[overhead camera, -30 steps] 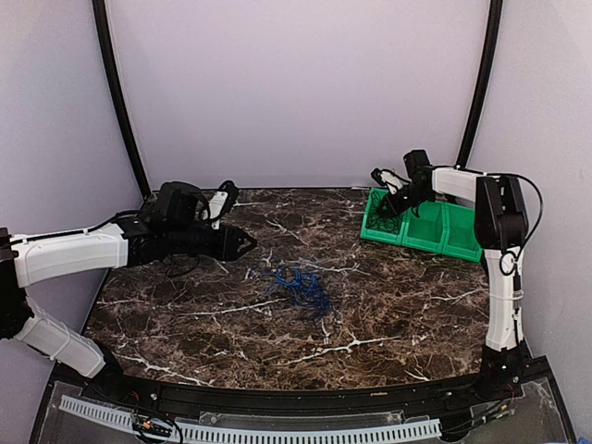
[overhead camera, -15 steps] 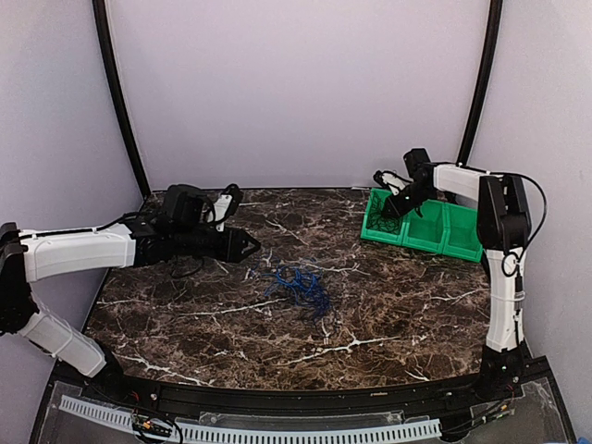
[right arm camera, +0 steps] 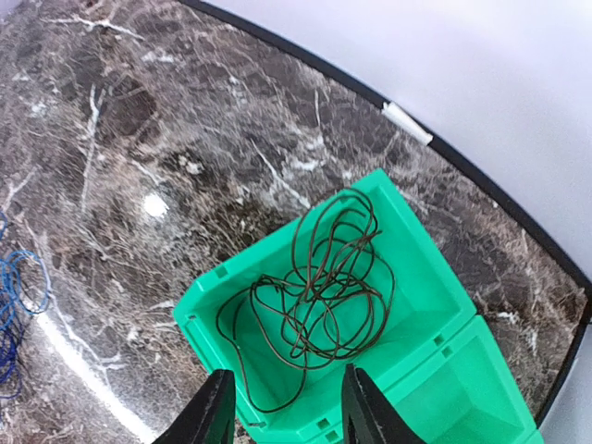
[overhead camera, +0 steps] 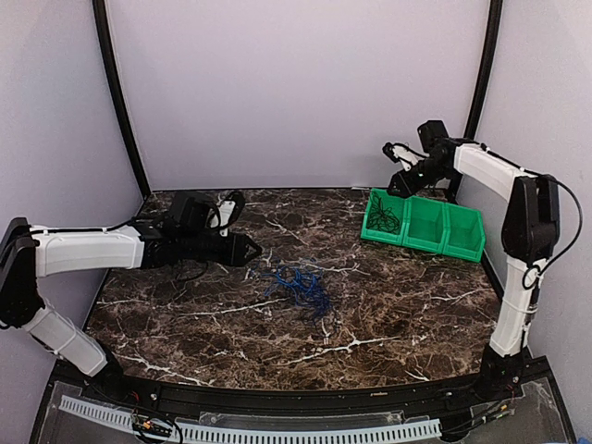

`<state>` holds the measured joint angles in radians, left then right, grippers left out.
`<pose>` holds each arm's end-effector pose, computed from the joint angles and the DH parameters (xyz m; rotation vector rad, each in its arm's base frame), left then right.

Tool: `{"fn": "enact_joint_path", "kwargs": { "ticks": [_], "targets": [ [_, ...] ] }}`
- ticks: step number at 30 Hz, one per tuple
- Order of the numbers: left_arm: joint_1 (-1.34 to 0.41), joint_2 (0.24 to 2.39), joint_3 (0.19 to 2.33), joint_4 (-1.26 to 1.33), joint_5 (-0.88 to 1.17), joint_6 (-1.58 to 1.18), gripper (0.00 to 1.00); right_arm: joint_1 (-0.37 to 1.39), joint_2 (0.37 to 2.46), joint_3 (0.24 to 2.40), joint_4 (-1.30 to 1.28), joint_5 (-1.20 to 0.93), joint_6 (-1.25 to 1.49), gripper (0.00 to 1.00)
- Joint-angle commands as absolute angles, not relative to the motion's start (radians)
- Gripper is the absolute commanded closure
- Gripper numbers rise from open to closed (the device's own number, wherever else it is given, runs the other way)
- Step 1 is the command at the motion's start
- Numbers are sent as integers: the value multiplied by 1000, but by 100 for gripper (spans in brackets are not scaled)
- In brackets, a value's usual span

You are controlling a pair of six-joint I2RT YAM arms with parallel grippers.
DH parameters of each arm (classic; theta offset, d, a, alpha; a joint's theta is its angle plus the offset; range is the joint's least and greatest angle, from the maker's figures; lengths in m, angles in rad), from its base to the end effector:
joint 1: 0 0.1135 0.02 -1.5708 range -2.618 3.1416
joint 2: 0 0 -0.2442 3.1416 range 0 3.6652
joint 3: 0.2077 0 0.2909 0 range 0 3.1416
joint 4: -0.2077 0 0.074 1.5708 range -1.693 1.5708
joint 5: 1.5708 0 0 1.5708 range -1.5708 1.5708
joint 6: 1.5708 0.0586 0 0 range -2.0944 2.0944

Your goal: Untangle the cables

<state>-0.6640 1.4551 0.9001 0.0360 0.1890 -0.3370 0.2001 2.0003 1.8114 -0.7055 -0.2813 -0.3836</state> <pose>0.2921 -0.2426 0.1918 0.4729 2.1303 -0.7881 0.4810 0.1142 0.2394 -0.8157 2.2943 0.2645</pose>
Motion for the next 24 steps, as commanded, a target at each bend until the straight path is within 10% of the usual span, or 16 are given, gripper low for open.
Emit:
{"fn": "enact_joint_path", "kwargs": {
  "ticks": [1, 24],
  "targets": [
    [-661, 1484, 884, 50, 153, -357, 55, 229, 1901, 1789, -719, -373, -396, 58],
    [-629, 1818, 1021, 77, 26, -369, 55, 607, 1878, 1578, -609, -597, -542, 58]
  ]
}}
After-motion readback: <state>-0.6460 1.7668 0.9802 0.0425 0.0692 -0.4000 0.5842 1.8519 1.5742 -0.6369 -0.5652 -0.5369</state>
